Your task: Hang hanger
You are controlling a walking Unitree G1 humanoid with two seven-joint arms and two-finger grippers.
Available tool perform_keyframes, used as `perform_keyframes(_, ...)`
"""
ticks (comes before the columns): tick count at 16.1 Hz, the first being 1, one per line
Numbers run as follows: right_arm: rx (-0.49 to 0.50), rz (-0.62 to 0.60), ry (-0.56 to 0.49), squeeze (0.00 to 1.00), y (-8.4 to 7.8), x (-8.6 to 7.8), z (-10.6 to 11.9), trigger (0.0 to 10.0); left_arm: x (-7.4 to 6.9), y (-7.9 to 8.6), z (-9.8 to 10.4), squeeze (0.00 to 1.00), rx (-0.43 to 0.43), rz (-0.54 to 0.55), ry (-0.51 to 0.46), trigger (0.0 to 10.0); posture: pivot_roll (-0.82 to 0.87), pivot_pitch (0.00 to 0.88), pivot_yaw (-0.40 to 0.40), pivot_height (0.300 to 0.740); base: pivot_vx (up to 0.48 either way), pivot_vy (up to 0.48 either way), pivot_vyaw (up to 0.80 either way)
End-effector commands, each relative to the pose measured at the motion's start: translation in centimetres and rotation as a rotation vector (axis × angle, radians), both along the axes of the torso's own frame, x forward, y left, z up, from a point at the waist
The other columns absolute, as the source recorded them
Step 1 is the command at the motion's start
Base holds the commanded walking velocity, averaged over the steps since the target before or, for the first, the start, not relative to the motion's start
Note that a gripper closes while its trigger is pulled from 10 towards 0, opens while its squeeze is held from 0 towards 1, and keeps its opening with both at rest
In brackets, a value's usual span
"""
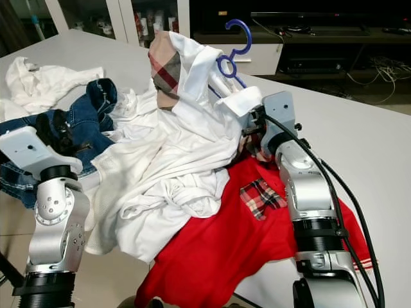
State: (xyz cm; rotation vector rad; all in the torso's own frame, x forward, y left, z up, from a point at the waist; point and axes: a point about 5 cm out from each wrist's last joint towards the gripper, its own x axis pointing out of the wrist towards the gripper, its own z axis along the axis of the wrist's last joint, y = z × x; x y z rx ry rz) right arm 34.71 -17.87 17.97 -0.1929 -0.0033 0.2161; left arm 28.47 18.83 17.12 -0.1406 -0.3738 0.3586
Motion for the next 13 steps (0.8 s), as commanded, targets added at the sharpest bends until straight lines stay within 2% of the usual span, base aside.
perform_keyframes(1,0.022,-0.003,-0.058,0.0,-0.04,0.23,1.42,10.0,-0.07,0.09,0.27,0.0,0.008,0.016,-0.001,10.0,0.09,0.0,0.014,0.74,0.0,0.0,0.61)
perform_keyframes(13,0.022,-0.003,-0.058,0.0,-0.04,0.23,1.42,10.0,-0.07,0.09,0.27,0.0,0.008,0.016,-0.001,10.0,0.09,0.0,0.014,0.74,0.0,0.0,0.61)
